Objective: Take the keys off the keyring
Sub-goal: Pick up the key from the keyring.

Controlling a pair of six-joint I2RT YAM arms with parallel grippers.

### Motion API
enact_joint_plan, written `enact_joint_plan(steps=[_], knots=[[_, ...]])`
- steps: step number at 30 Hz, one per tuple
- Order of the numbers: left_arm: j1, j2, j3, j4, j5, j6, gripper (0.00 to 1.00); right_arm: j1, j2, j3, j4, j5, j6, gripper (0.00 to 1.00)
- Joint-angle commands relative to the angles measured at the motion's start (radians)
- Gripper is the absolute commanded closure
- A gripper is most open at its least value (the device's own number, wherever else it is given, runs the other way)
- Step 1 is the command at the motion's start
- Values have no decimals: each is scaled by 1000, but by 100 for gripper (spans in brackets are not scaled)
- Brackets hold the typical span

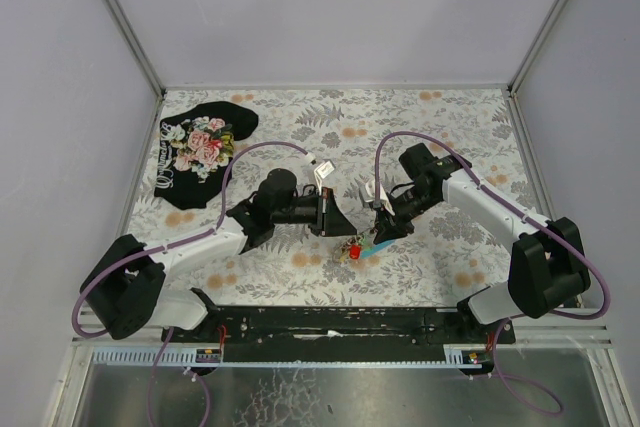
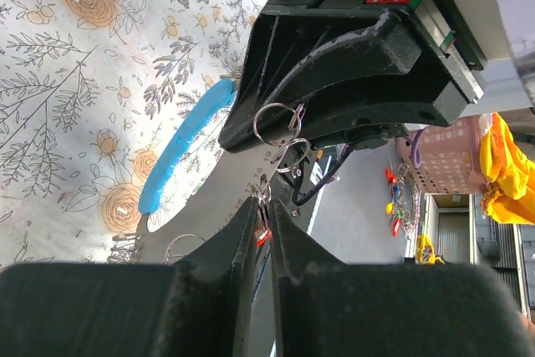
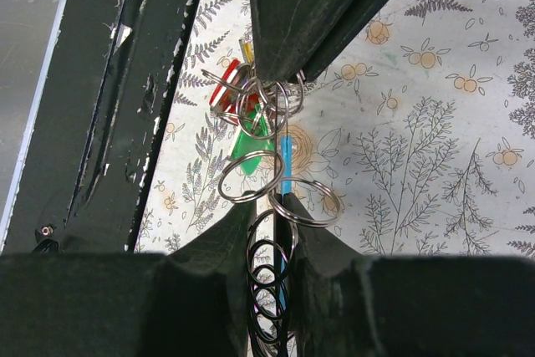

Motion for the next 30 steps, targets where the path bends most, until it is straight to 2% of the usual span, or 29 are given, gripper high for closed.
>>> enact_joint_plan(steps=[1, 5, 10, 18, 24, 30], knots=[[-9, -17, 24, 58, 15, -5, 93, 7, -24, 9, -12, -66, -21, 100], [-10, -13, 26, 57, 13, -5, 100, 8, -21, 10, -14, -72, -22, 100], [-10, -17, 40, -9, -26, 29, 100, 7, -18, 15, -19, -77, -21, 100], [-10, -29, 75, -176, -121, 114, 85, 7, -16, 16, -20, -82, -21, 100], [-10, -90, 87, -193, -128, 128, 72, 8, -14, 16, -20, -82, -19, 100], [-12, -104, 75, -107, -40, 80, 71, 8, -14, 15, -19, -85, -18, 100]])
